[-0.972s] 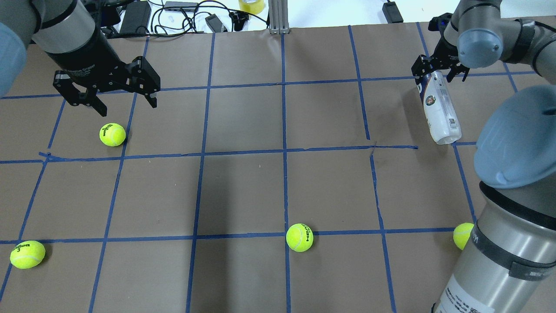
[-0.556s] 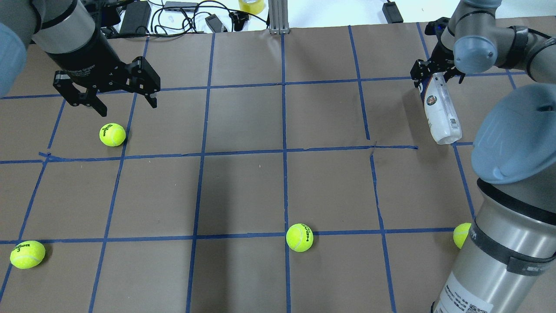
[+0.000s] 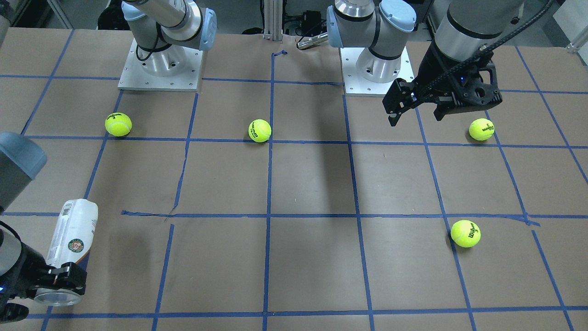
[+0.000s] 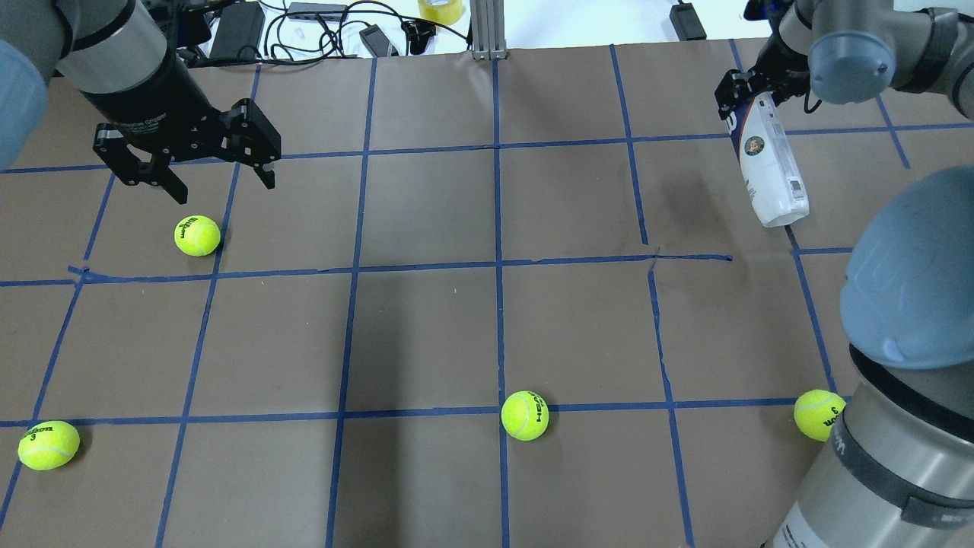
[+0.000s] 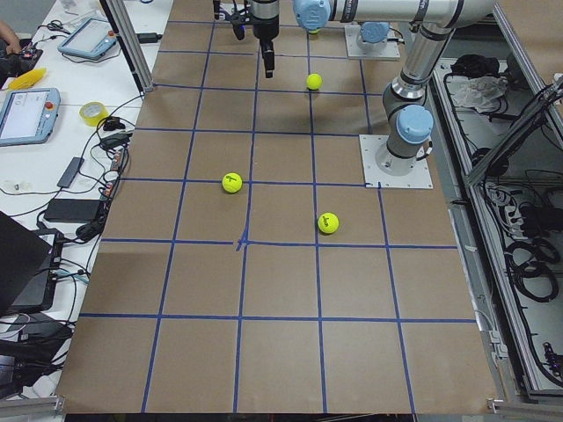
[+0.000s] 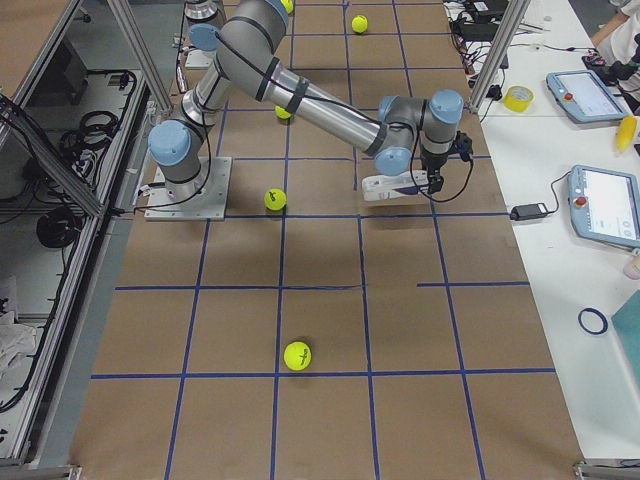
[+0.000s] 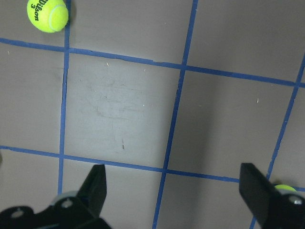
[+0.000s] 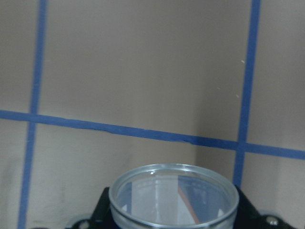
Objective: Lift up tennis ball bucket
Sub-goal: 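Carry the can with the right gripper toward the table center and lower it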
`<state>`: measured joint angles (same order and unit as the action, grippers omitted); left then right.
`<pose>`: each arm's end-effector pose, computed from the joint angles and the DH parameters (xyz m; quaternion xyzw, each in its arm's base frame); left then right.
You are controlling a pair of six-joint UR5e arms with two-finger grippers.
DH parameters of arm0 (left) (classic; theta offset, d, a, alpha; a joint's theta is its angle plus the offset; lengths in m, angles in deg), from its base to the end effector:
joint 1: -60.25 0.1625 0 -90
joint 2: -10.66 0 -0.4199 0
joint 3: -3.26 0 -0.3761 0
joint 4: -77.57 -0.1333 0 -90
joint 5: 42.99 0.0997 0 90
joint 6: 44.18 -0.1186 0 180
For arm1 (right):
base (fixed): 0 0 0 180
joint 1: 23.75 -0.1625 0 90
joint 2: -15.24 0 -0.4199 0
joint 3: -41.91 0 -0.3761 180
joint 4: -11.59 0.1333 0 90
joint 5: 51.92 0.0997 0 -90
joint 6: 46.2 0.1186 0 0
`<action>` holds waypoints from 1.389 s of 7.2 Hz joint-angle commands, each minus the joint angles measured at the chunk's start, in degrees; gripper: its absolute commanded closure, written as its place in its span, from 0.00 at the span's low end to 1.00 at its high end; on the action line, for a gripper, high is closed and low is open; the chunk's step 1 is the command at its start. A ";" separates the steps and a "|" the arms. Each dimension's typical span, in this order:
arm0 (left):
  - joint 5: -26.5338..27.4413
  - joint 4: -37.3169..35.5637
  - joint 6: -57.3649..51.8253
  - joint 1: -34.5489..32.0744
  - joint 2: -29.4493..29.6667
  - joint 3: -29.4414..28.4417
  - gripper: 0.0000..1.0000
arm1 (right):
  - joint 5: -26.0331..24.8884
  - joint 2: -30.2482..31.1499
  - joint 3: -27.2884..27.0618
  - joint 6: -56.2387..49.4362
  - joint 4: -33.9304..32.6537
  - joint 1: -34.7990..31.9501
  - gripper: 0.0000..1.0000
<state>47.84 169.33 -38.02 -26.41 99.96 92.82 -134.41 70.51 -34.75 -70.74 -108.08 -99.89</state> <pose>-0.1040 -0.4762 0.4702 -0.0828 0.9965 0.0052 0.0074 -0.0244 -0.7201 0.2684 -0.0973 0.9905 -0.0895 0.0380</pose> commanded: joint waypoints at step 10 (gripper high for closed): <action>0.05 -0.53 -0.09 0.35 0.00 -0.09 0.00 | -2.77 -2.28 -4.64 -35.95 -8.90 -40.64 0.52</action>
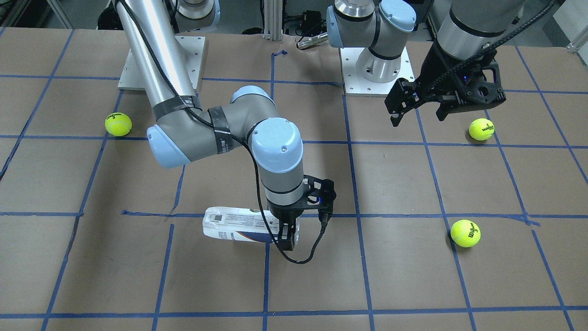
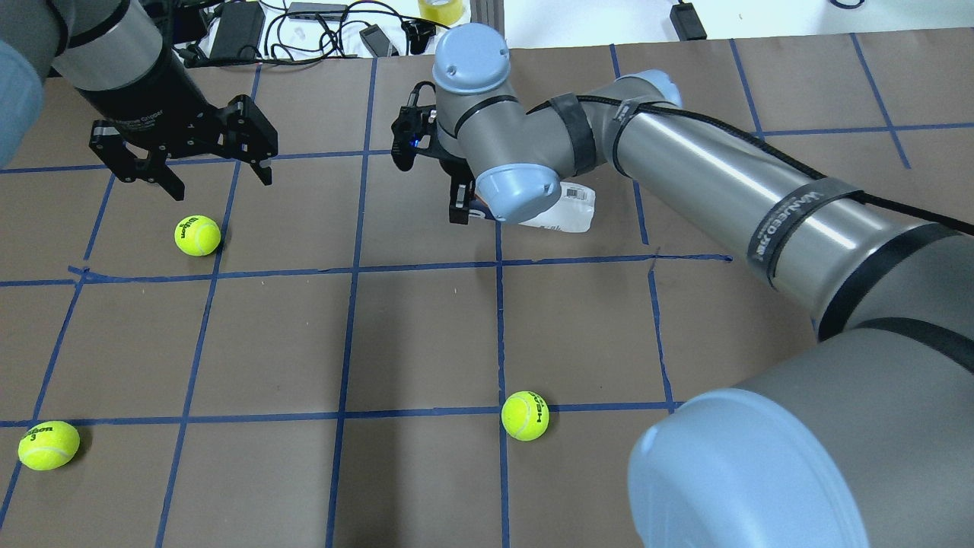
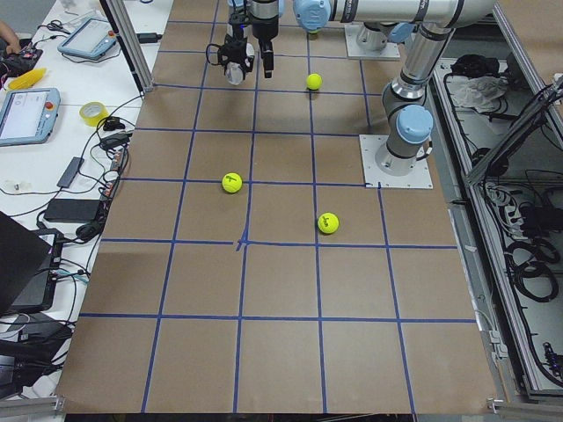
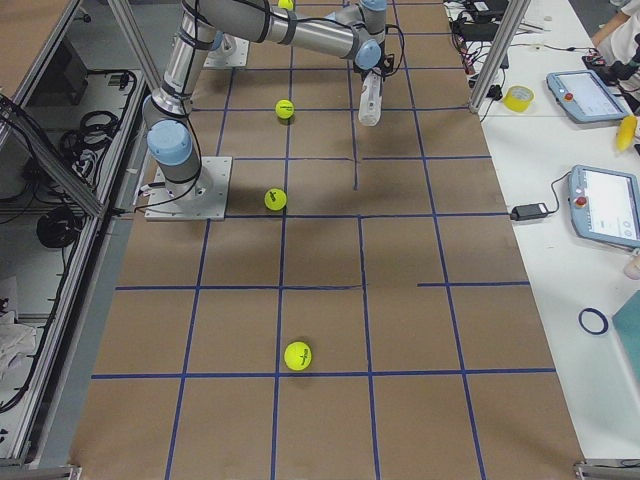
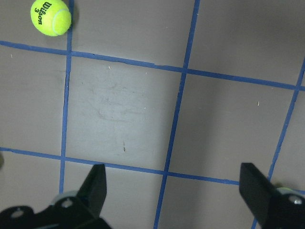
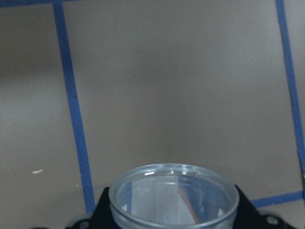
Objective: Lift up tennis ball bucket
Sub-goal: 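Carry the can with the right gripper toward the table center and lower it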
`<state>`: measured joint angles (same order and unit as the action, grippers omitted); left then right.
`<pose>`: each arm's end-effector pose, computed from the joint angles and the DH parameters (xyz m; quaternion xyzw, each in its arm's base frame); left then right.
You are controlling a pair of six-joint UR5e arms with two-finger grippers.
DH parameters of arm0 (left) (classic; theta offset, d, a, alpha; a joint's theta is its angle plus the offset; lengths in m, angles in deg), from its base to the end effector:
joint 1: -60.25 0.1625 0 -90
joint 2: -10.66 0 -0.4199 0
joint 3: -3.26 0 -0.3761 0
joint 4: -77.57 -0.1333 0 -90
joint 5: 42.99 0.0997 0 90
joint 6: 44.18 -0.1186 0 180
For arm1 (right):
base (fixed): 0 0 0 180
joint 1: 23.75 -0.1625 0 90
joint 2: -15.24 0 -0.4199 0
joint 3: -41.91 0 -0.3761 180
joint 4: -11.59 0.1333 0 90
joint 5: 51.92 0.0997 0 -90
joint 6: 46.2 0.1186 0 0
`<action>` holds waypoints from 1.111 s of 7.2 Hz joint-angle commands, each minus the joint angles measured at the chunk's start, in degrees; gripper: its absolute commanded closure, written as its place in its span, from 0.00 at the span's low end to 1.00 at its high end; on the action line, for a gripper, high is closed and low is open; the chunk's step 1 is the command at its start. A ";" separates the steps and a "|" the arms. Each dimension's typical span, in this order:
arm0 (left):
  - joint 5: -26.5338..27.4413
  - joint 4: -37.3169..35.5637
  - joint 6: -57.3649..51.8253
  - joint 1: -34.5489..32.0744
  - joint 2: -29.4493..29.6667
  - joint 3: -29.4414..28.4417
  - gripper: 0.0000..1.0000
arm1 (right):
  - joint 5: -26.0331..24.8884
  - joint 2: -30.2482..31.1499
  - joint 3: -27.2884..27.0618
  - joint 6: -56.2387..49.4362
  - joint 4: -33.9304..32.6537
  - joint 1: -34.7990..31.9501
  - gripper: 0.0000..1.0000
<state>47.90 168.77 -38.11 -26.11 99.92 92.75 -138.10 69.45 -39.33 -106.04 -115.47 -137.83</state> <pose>-0.1013 -0.4778 0.4721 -0.0846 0.9964 -0.0006 0.0078 0.4143 -0.5809 0.2330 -0.6678 0.7384 -0.0933 0.0048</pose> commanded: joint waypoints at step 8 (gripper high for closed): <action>0.08 0.03 0.00 0.05 -0.05 -0.02 0.00 | 0.66 -1.31 -0.76 0.77 -3.89 -5.54 0.00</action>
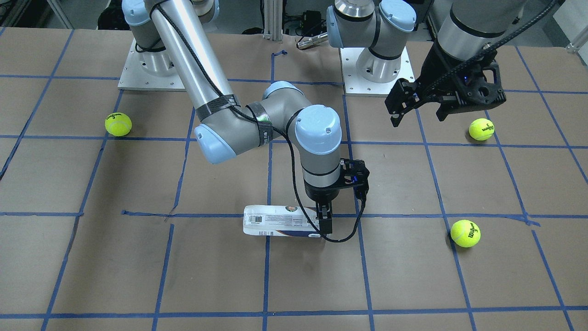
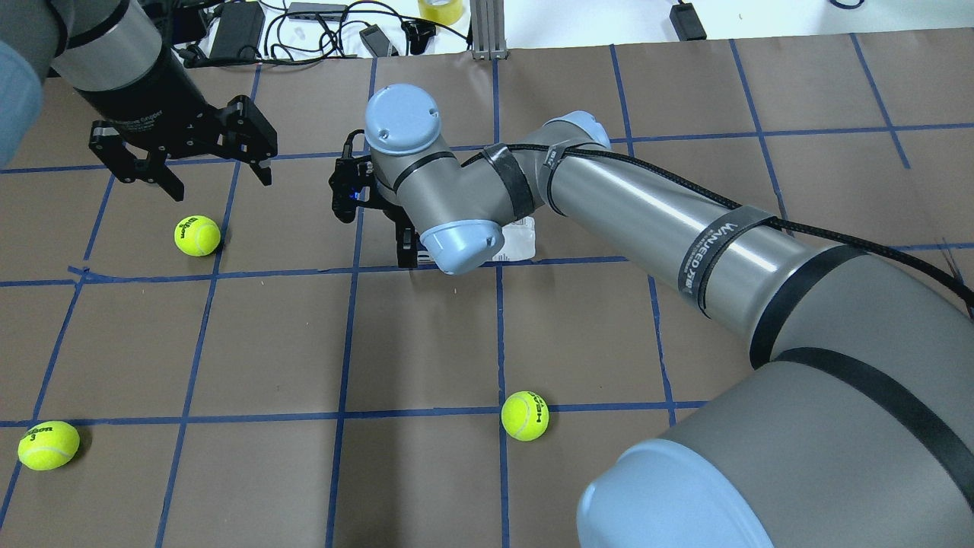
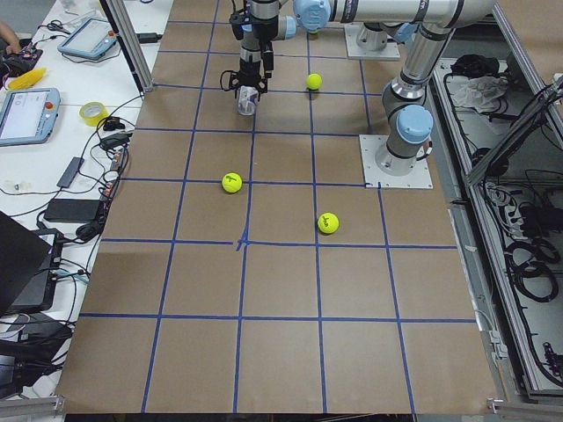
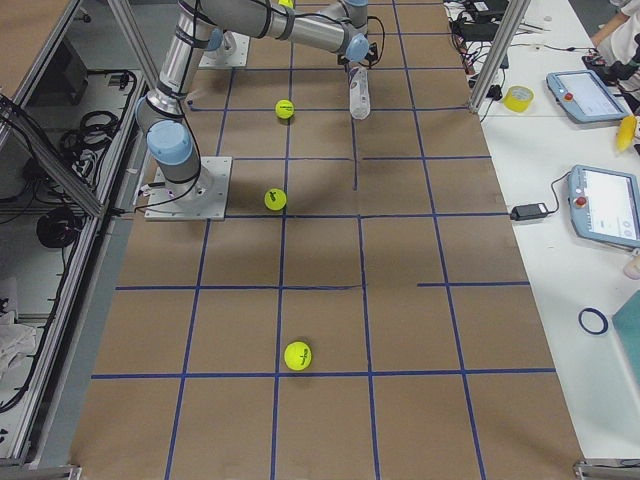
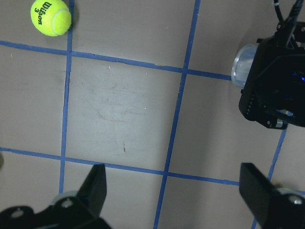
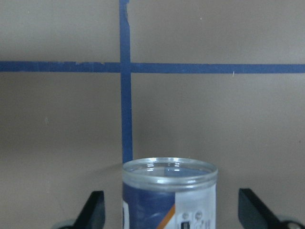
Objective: Lift up tennis ball bucket
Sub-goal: 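Carry the can with the right gripper toward the table center and lower it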
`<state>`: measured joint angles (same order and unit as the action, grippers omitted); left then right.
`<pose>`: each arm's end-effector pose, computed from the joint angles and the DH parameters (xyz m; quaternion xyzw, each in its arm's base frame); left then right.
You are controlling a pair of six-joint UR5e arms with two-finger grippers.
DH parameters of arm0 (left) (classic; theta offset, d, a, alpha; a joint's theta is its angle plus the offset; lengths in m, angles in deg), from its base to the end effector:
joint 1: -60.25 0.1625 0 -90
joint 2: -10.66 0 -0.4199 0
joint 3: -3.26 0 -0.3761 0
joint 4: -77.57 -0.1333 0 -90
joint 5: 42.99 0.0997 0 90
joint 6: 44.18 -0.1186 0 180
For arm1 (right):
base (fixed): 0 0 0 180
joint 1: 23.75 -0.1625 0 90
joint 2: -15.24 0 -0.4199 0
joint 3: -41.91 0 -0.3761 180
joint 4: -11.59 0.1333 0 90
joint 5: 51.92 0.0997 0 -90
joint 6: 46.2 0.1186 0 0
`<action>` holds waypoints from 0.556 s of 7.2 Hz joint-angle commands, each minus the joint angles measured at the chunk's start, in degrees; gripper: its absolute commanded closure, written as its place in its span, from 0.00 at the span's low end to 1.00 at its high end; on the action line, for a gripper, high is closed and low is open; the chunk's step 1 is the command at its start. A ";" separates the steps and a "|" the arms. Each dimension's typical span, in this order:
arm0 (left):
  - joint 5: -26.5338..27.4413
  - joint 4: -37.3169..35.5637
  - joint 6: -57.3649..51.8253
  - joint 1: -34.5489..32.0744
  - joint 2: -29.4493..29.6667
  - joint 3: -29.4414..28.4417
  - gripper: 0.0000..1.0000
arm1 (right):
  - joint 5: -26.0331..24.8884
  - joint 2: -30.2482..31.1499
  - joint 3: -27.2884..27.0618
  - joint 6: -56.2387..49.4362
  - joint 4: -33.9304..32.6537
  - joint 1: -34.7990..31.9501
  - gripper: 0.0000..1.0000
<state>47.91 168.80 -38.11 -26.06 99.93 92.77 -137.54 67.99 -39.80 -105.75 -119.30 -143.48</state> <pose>-0.1009 -0.4778 0.4718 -0.0851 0.9963 -0.0001 0.0079 0.4734 -0.5418 0.2195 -0.7012 0.7044 -0.1101 0.0100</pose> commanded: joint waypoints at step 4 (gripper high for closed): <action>0.07 -0.09 0.00 0.00 -0.06 -0.04 0.00 | 0.10 8.92 -0.56 7.07 5.25 7.31 0.00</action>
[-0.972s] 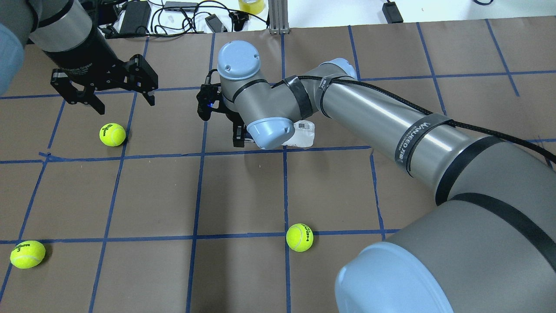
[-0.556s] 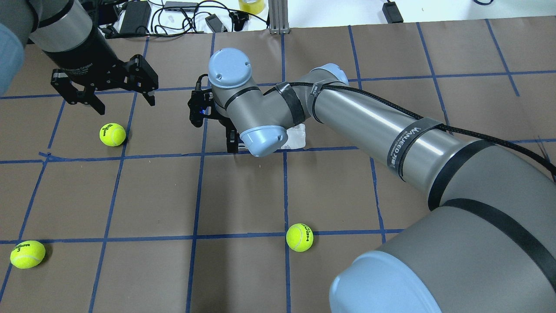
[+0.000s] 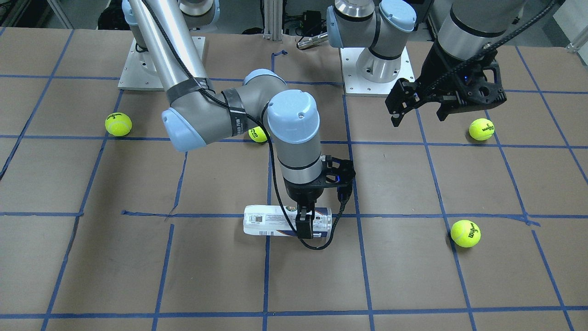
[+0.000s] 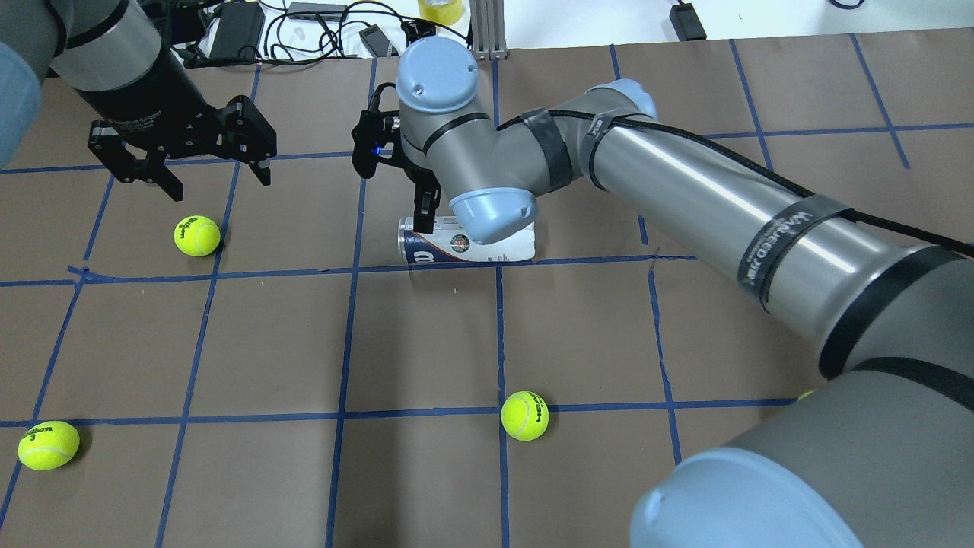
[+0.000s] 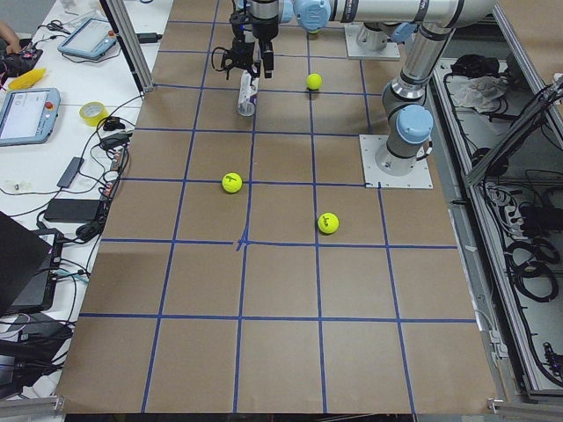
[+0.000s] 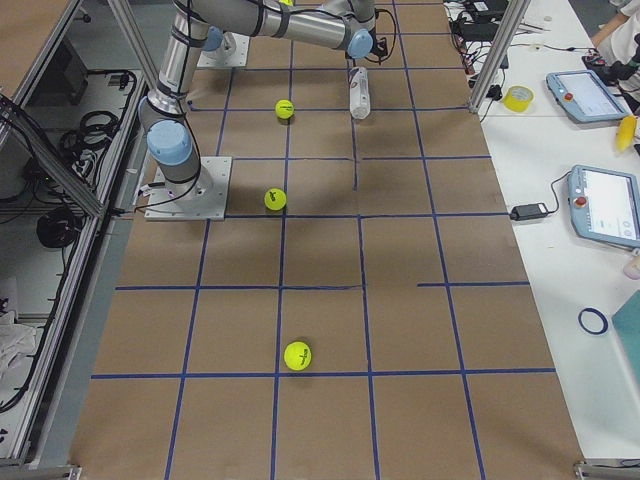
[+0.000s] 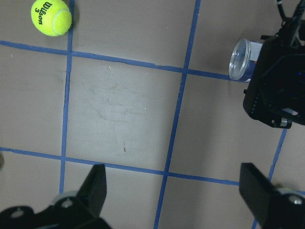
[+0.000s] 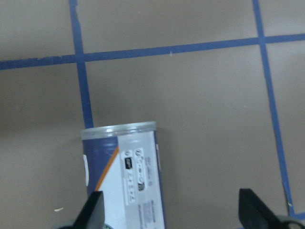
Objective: Lift up tennis ball bucket
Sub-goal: 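Open the right gripper, leaving the can lying on its side, and withdraw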
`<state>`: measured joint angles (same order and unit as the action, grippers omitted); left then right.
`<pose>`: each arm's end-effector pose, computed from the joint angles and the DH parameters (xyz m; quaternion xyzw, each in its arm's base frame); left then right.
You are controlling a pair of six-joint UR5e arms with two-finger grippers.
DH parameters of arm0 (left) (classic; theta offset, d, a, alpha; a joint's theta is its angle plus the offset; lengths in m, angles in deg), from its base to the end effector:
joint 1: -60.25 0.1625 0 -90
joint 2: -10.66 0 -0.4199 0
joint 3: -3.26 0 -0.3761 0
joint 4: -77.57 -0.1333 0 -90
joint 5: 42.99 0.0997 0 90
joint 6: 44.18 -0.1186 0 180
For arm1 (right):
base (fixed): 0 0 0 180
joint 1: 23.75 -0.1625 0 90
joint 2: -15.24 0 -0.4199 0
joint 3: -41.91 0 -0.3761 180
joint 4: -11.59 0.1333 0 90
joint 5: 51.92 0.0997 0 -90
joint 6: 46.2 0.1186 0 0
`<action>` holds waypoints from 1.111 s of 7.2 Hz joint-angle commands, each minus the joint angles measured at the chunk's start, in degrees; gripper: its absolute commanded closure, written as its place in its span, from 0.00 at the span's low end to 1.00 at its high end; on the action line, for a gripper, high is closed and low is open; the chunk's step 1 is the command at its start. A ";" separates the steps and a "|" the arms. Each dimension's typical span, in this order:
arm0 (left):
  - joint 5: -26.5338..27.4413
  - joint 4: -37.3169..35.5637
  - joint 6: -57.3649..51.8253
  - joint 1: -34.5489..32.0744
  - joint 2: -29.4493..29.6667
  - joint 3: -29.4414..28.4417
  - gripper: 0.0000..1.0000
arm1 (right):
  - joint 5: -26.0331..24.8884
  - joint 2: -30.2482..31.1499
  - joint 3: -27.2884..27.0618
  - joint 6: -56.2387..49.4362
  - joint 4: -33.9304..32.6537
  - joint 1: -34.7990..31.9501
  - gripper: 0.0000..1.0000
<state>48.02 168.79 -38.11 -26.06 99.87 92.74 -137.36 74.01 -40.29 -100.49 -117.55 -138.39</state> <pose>-0.1007 -0.4776 0.4725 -0.0851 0.9963 -0.0010 0.0088 0.4177 -0.5684 0.2852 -0.6333 0.7607 -0.1421 0.0032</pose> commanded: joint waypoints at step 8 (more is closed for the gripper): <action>-15.17 -32.66 -2.46 1.76 10.87 15.85 0.00 | -5.80 28.92 -0.24 47.13 35.36 20.95 0.00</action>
<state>39.31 148.18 -40.59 -24.31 107.90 102.60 -142.37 99.02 -40.44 -59.79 -83.54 -117.91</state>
